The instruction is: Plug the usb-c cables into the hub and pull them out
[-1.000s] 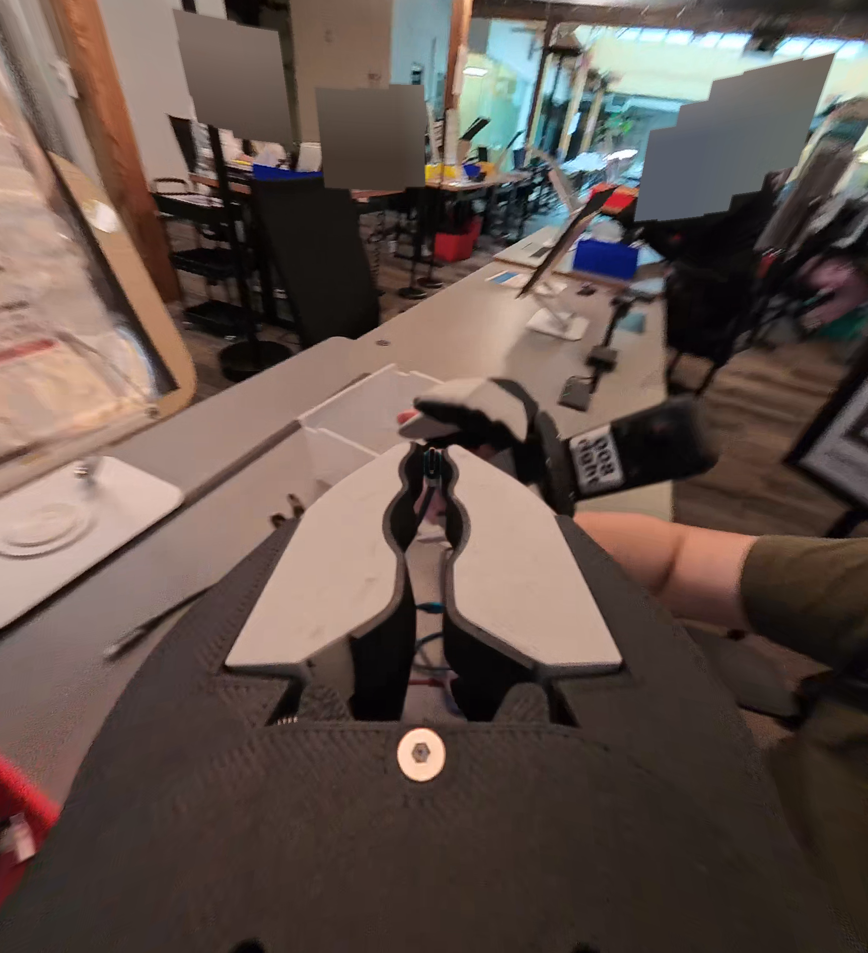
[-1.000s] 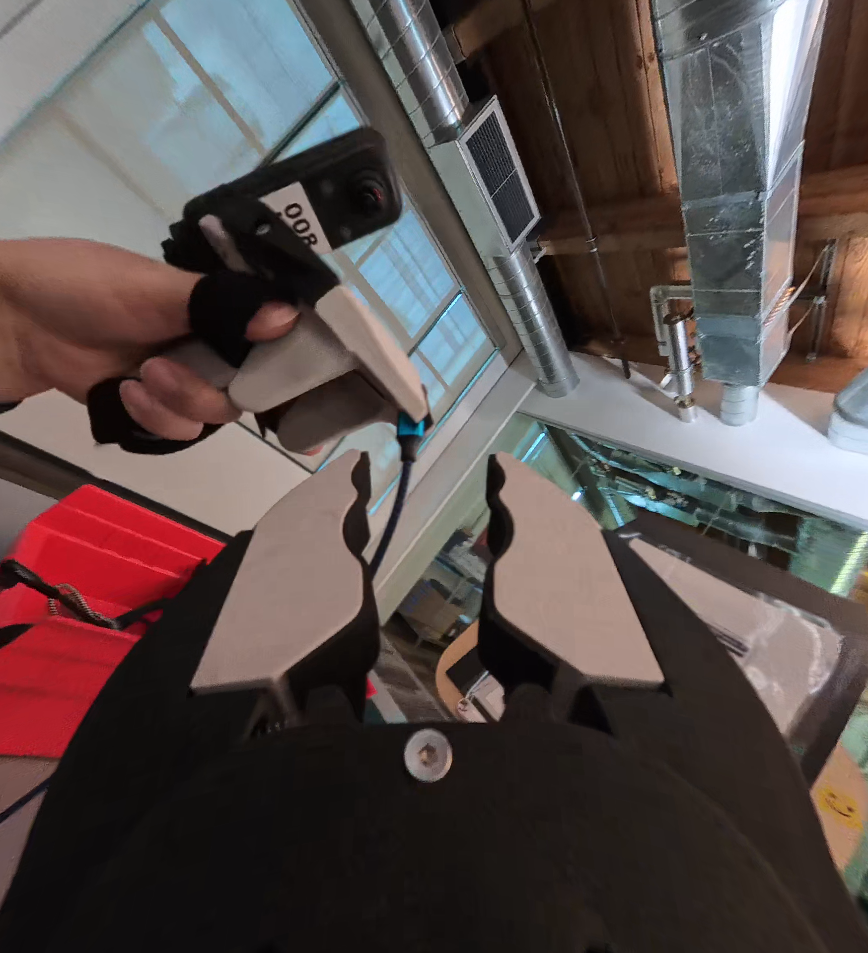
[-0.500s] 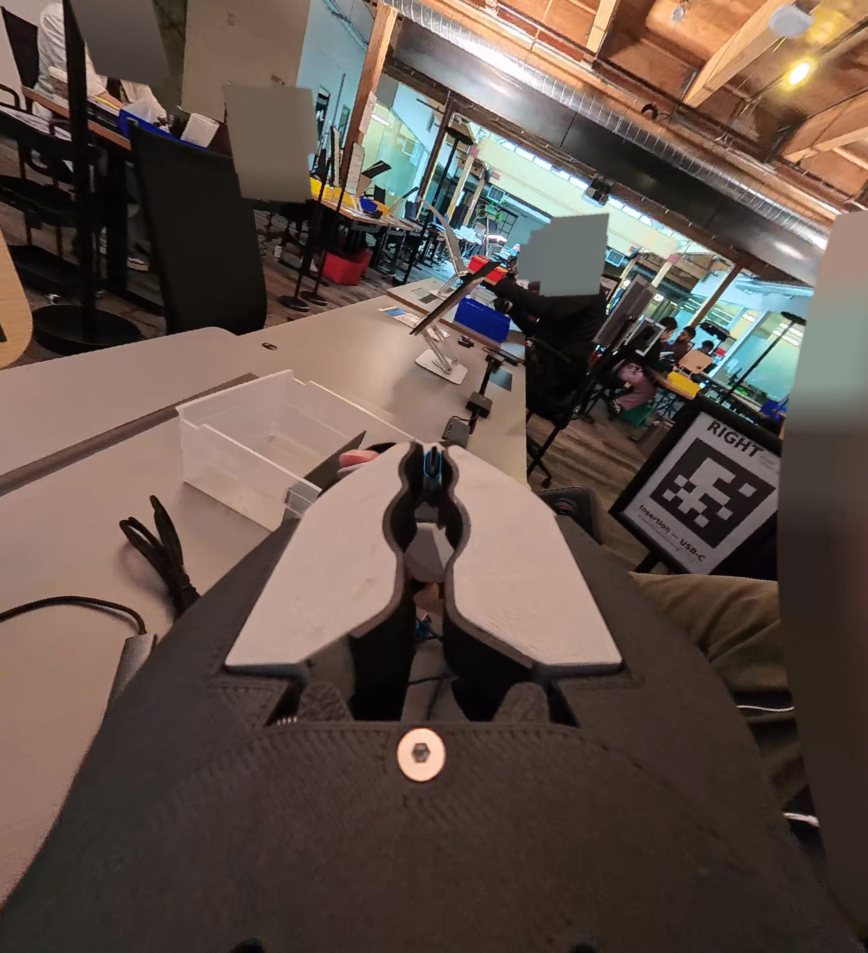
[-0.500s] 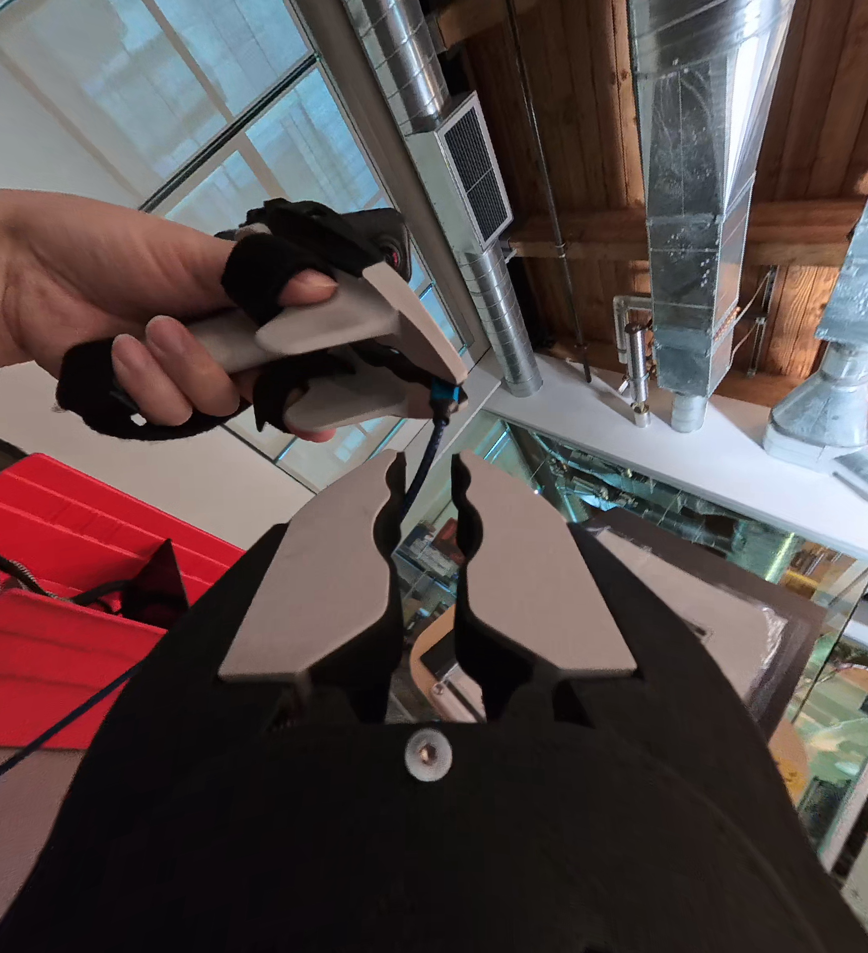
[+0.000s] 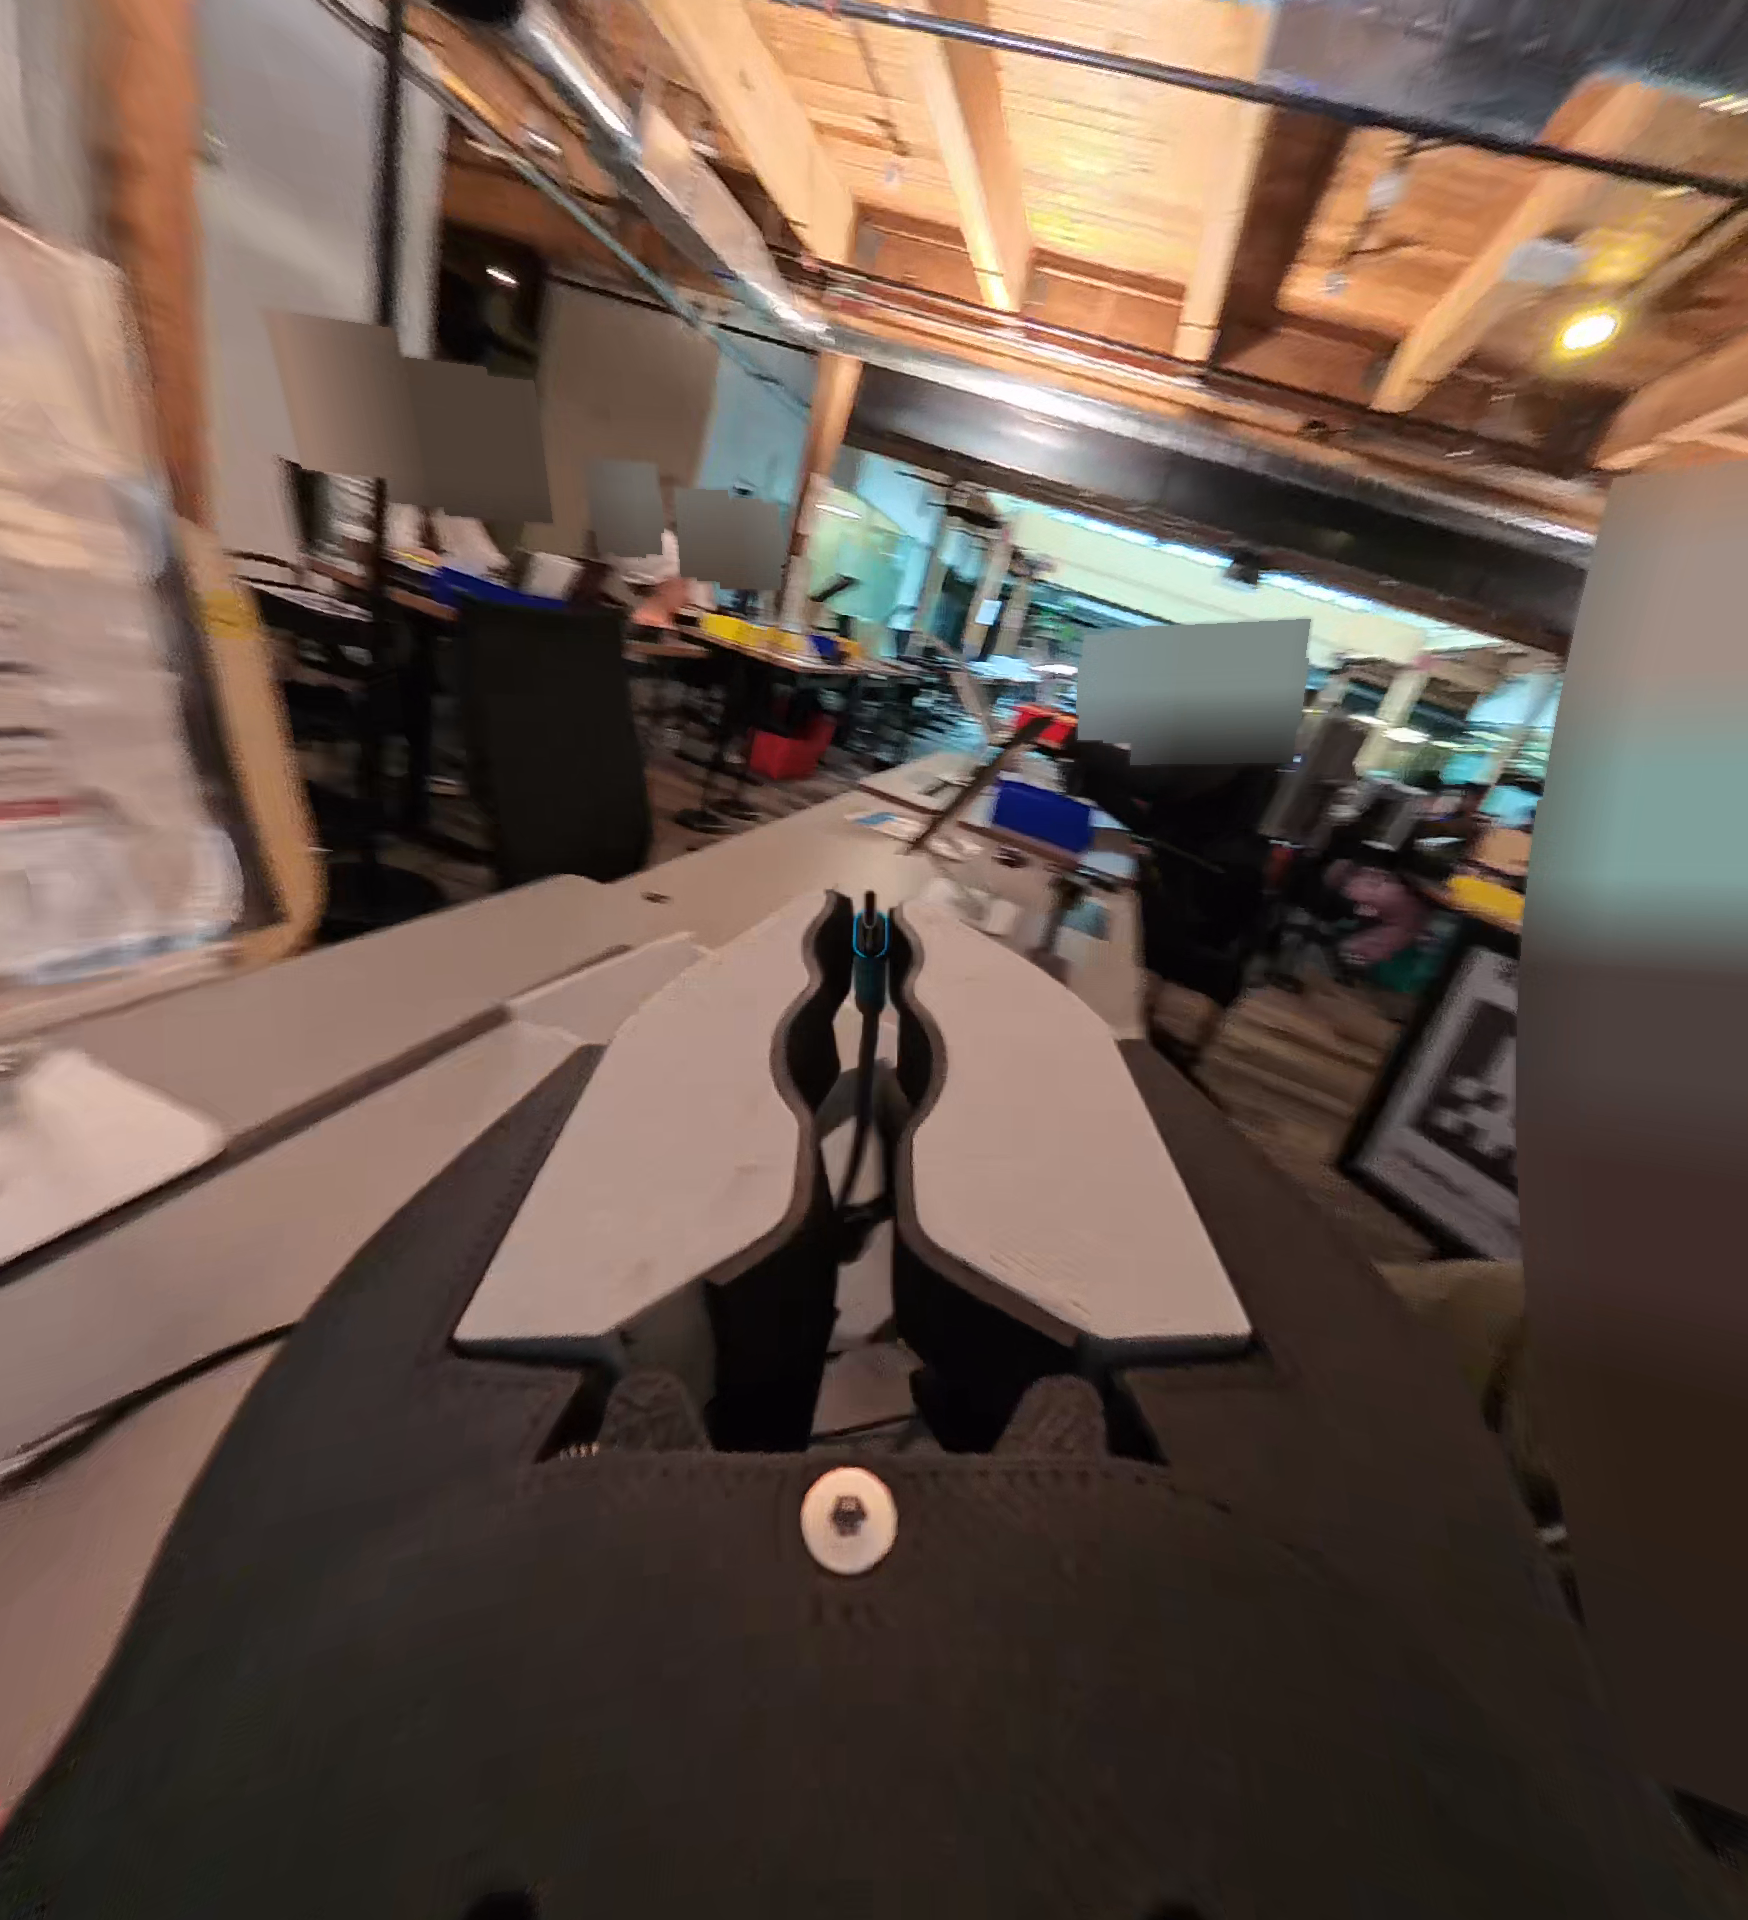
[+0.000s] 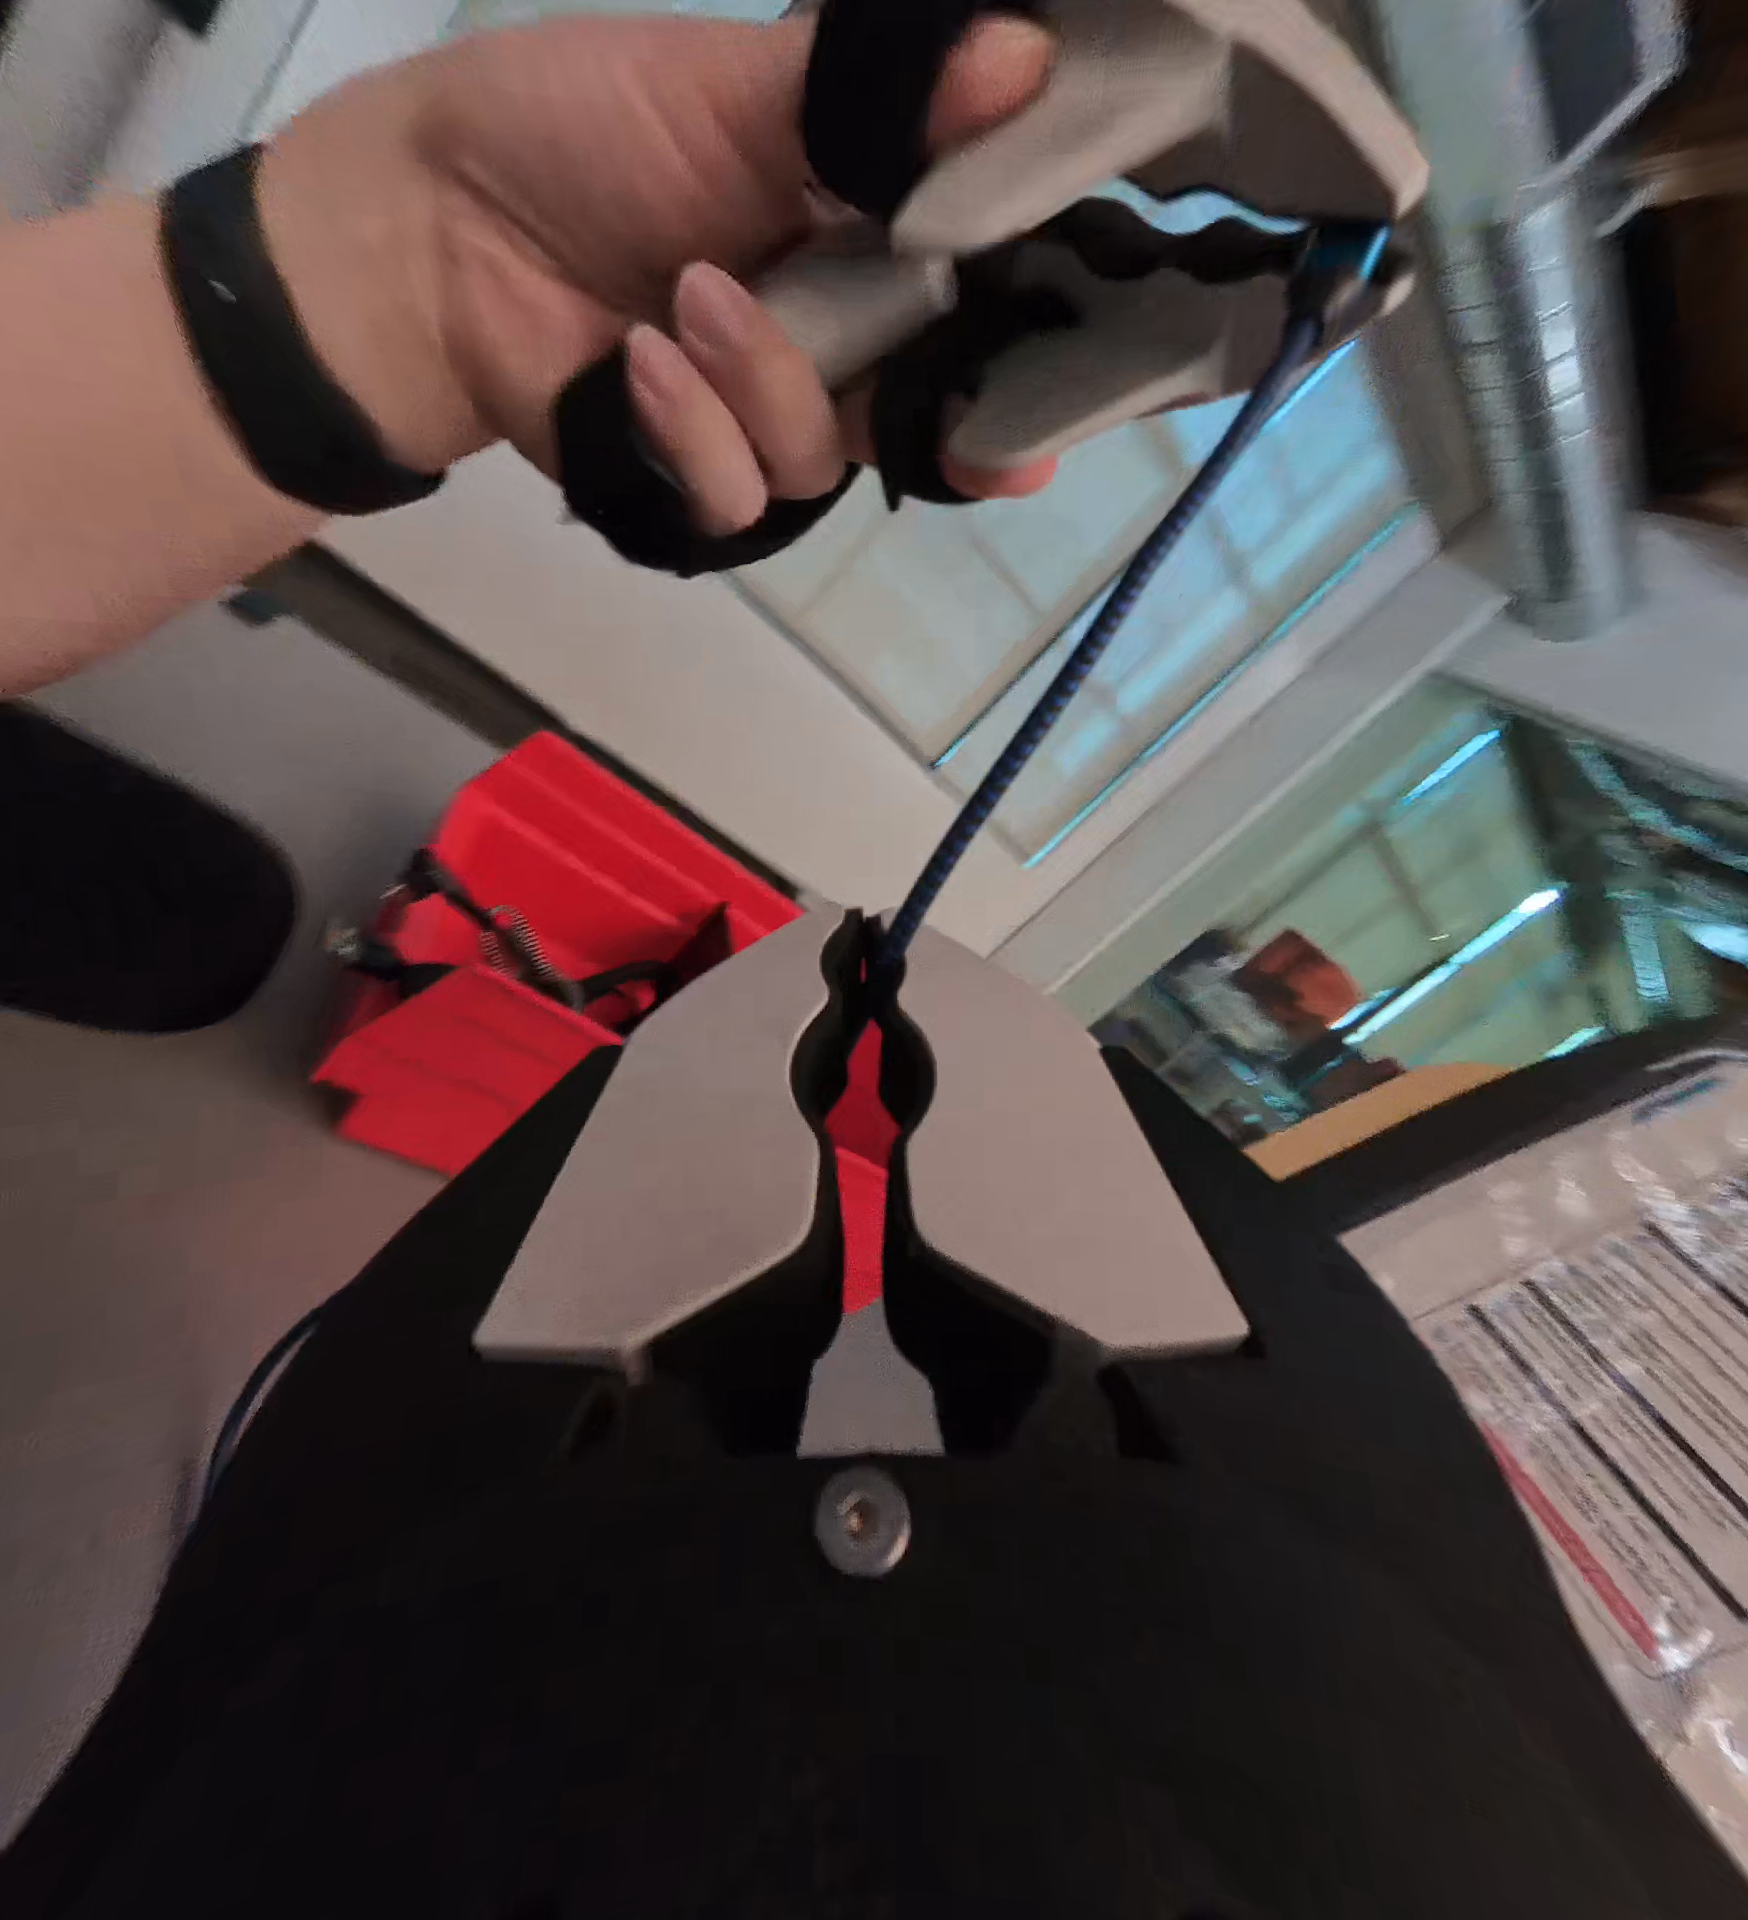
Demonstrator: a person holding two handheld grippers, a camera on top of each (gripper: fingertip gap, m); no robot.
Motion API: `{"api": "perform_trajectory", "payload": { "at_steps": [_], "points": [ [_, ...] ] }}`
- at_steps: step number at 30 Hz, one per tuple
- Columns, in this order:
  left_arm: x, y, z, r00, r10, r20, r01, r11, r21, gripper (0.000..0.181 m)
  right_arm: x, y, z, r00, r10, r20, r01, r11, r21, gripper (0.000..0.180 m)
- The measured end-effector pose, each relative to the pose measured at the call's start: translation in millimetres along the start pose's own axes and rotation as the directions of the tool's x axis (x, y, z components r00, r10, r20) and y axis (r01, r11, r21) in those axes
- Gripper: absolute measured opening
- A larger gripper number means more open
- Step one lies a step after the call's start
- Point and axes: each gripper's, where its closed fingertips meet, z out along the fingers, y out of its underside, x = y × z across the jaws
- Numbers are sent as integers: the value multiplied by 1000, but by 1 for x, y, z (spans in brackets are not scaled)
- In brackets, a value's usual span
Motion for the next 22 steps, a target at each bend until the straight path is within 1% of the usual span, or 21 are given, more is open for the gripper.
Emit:
{"api": "perform_trajectory", "payload": {
  "at_steps": [1, 2, 4, 7, 11, 15, 16, 17, 18, 22],
  "points": [
    [-6, -3, -5, 999, 12, 32, -12, 1000, 2, 6, 1, -1, -2, 998, 24, 51, -23, 999, -36, 0],
    [-9, -5, -9, 999, 11, 41, -11, 1000, 6, 6, 3, -4, -7, 994, 52, 95, -46, 997, -69, 0],
    [-15, -8, -13, 998, 4, 57, -5, 1000, 19, 6, 14, -15, -19, 983, 116, 140, -105, 991, -89, 0],
    [-27, -1, -9, 996, 9, 91, -9, 1000, -9, 6, 29, -32, -39, 960, 219, 174, -195, 970, -143, 0],
    [-36, 18, 8, 996, -24, 81, 29, 997, -67, 6, 52, -59, -57, 955, 277, 105, -266, 957, -114, 0],
    [-41, 37, 25, 996, -58, 67, 66, 991, -117, 7, 53, -68, -63, 933, 338, 122, -323, 938, -123, 0],
    [-39, 38, 28, 996, -78, 48, 83, 990, -112, 7, 48, -71, -63, 923, 349, 161, -334, 936, -114, 0],
    [-36, 37, 29, 994, -104, 23, 106, 989, -102, 6, 37, -71, -63, 901, 369, 229, -348, 928, -131, 0],
    [-33, 35, 28, 991, -131, -5, 130, 987, -90, 6, 25, -68, -64, 872, 391, 295, -351, 919, -179, 0],
    [-17, 25, 22, 971, -210, -116, 204, 977, -61, 6, -6, -47, -67, 830, 363, 424, -245, 920, -306, 0]
  ]
}}
